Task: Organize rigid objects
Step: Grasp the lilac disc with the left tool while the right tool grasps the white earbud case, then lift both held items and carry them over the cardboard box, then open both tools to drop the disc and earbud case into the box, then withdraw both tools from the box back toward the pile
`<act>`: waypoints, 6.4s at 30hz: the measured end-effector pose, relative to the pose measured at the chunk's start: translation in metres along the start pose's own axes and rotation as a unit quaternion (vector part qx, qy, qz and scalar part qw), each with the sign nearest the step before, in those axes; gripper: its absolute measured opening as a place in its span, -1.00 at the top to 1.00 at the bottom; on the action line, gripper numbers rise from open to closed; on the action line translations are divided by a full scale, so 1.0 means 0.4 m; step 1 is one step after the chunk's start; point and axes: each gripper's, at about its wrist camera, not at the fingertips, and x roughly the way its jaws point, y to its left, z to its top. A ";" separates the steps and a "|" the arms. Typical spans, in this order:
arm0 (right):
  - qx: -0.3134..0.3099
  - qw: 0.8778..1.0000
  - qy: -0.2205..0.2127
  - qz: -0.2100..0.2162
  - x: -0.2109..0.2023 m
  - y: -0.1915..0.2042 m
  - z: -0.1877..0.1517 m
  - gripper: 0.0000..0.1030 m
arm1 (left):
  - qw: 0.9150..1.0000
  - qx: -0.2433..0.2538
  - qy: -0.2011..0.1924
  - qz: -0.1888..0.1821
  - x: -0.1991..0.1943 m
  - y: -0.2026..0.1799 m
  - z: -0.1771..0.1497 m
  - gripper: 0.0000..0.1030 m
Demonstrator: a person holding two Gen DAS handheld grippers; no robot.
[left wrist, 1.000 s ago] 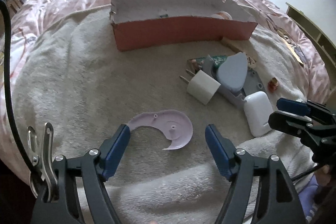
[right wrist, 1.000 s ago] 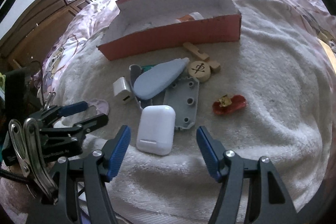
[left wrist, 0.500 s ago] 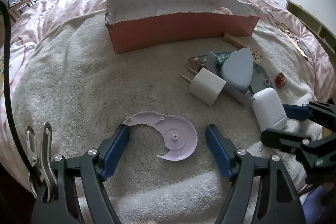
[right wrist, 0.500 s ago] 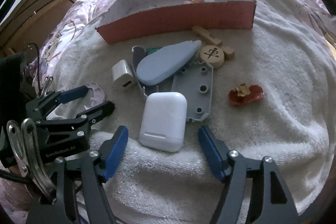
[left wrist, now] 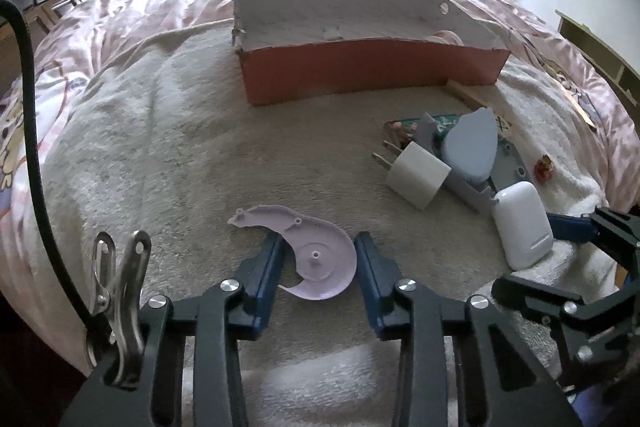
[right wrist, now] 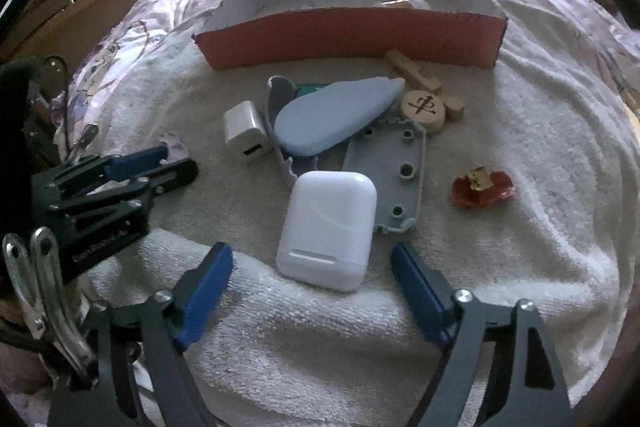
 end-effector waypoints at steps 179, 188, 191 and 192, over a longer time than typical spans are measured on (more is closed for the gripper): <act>0.055 0.988 -0.134 0.062 -0.116 -0.184 0.212 -0.07 | 0.999 0.006 -0.025 -0.026 0.005 -0.093 0.282 0.13; 0.057 0.989 -0.121 0.062 -0.124 -0.182 0.164 -0.07 | 0.999 0.002 -0.023 -0.032 -0.009 -0.095 0.255 0.13; 0.058 0.990 -0.115 0.061 -0.122 -0.182 0.151 -0.07 | 0.999 0.001 -0.023 -0.033 -0.015 -0.093 0.243 0.13; 0.059 0.990 -0.112 0.061 -0.120 -0.184 0.147 -0.07 | 0.999 0.000 -0.022 -0.034 -0.017 -0.092 0.239 0.13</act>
